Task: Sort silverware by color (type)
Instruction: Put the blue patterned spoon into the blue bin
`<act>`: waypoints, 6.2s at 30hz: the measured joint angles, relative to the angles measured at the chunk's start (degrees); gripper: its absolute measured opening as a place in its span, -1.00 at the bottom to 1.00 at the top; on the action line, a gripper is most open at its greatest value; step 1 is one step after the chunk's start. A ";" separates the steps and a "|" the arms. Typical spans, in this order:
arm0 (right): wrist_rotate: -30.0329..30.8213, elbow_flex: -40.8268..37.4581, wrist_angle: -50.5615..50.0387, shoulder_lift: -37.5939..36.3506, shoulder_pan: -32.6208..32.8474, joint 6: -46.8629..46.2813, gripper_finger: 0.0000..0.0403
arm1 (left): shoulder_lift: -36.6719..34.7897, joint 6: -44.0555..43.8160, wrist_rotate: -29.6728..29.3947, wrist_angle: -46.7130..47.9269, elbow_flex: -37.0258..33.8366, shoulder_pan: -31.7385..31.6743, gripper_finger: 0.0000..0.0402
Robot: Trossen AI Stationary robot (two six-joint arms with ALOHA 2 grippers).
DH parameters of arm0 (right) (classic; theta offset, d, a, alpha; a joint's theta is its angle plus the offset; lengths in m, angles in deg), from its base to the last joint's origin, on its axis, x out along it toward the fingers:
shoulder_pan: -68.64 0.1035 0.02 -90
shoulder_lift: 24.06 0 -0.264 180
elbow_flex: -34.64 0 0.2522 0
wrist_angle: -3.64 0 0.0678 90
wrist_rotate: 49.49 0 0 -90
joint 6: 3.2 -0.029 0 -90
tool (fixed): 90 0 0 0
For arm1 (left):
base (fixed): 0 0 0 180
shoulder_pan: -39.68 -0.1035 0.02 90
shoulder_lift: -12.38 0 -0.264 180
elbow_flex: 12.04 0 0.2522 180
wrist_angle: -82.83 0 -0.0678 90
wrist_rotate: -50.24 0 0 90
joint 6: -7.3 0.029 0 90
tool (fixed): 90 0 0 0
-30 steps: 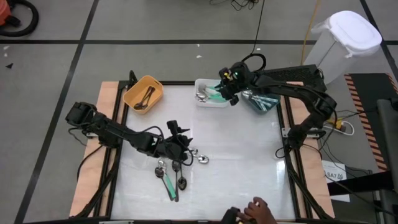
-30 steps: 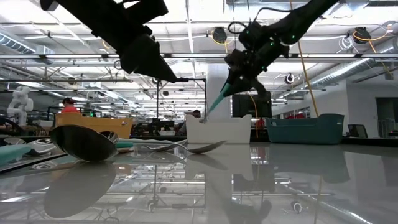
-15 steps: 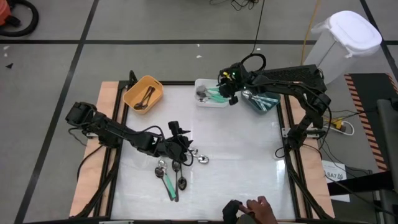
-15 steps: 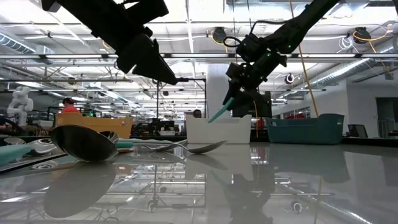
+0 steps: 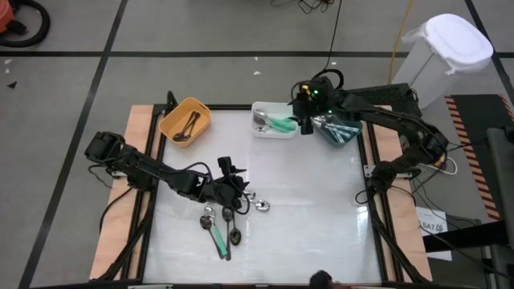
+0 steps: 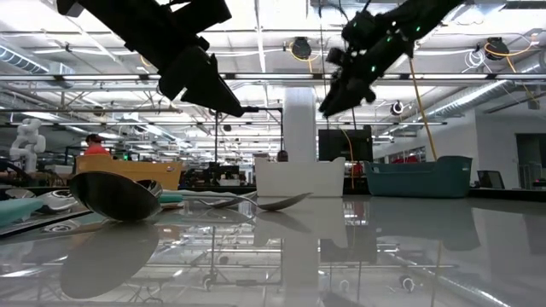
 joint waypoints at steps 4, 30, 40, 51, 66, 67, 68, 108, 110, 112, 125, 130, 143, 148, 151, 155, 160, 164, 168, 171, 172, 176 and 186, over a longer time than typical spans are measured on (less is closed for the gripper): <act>-1.38 0.08 -6.64 -4.99 2.55 -13.28 0.17 | 0.00 0.00 1.88 -0.16 -0.01 0.00 0.08; 20.48 -22.41 14.33 -11.06 57.03 -45.01 0.17 | 0.03 -11.53 9.49 1.16 -0.04 3.54 0.08; 25.45 -23.44 16.34 -9.89 61.74 -53.94 0.17 | 3.73 -13.30 9.45 5.07 -0.15 6.02 0.08; 28.29 -23.44 20.96 -0.60 62.85 -55.07 0.17 | 9.60 -15.71 9.60 4.06 -0.04 6.29 0.07; 28.13 -23.42 26.17 3.56 62.90 -56.21 0.17 | 13.81 -15.18 7.50 3.70 -0.04 6.27 -0.27; 28.13 -23.42 26.17 3.56 62.90 -56.23 0.17 | 13.81 -14.91 7.45 3.78 -0.04 6.25 -0.31; 28.13 -23.42 26.17 3.56 62.90 -56.23 0.17 | 13.82 -14.54 7.48 4.01 -0.04 6.08 -0.34; 28.13 -23.42 26.09 3.56 63.29 -57.00 0.17 | 15.41 -10.00 6.85 1.22 2.23 4.59 -0.89; 28.13 -23.42 25.69 3.56 63.29 -57.00 0.17 | 15.39 -10.36 5.35 2.12 3.63 4.60 -0.89; 28.13 -23.42 25.37 3.56 63.29 -57.05 0.17 | 15.39 -11.35 3.34 3.64 5.14 4.59 -0.89; 27.89 -23.42 20.07 2.66 66.03 -59.17 0.17 | 12.89 -30.43 -16.47 18.50 11.92 5.84 -0.89; 26.86 -23.35 15.22 1.06 67.45 -62.61 0.17 | 8.48 -33.89 -19.31 21.12 11.93 8.57 -0.89; 30.87 -31.03 46.54 1.25 67.86 -56.14 0.17 | 5.66 -4.55 -6.73 -29.51 7.91 11.81 -0.89; 33.19 -32.39 59.36 1.25 67.86 -54.37 0.17 | 8.63 2.94 2.86 -54.11 2.54 10.71 -0.89; 33.16 -32.38 64.06 1.24 67.88 -53.17 0.17 | 11.96 4.82 9.20 -62.11 2.50 9.43 -0.89; 33.18 -32.38 67.59 1.24 67.39 -52.63 0.17 | 17.91 5.24 15.85 -73.02 3.01 7.85 -0.89; 33.20 -32.38 67.72 1.24 66.49 -52.23 0.17 | 23.39 5.23 20.74 -82.27 3.25 6.12 -0.89; 33.16 -32.38 67.71 1.24 66.03 -51.99 0.17 | 25.92 4.70 23.95 -85.71 3.28 5.01 -0.89; 32.98 -32.38 67.71 1.24 65.72 -51.81 0.17 | 27.27 4.31 26.99 -87.56 4.04 4.25 -0.89; 32.90 -32.38 67.70 1.24 65.69 -51.60 0.14 | 28.39 4.31 28.09 -87.35 5.50 4.00 -0.89; 32.90 -32.38 67.70 1.24 65.69 -51.60 0.11 | 28.92 4.29 28.11 -87.34 6.21 4.00 -0.89; 32.58 -32.38 68.03 1.24 65.69 -51.58 -0.07 | 30.26 5.01 29.45 -86.94 8.13 4.01 -0.89; 28.07 -32.38 67.45 1.27 65.77 -50.79 -0.86 | 30.71 4.45 30.07 -86.30 8.47 3.98 -0.86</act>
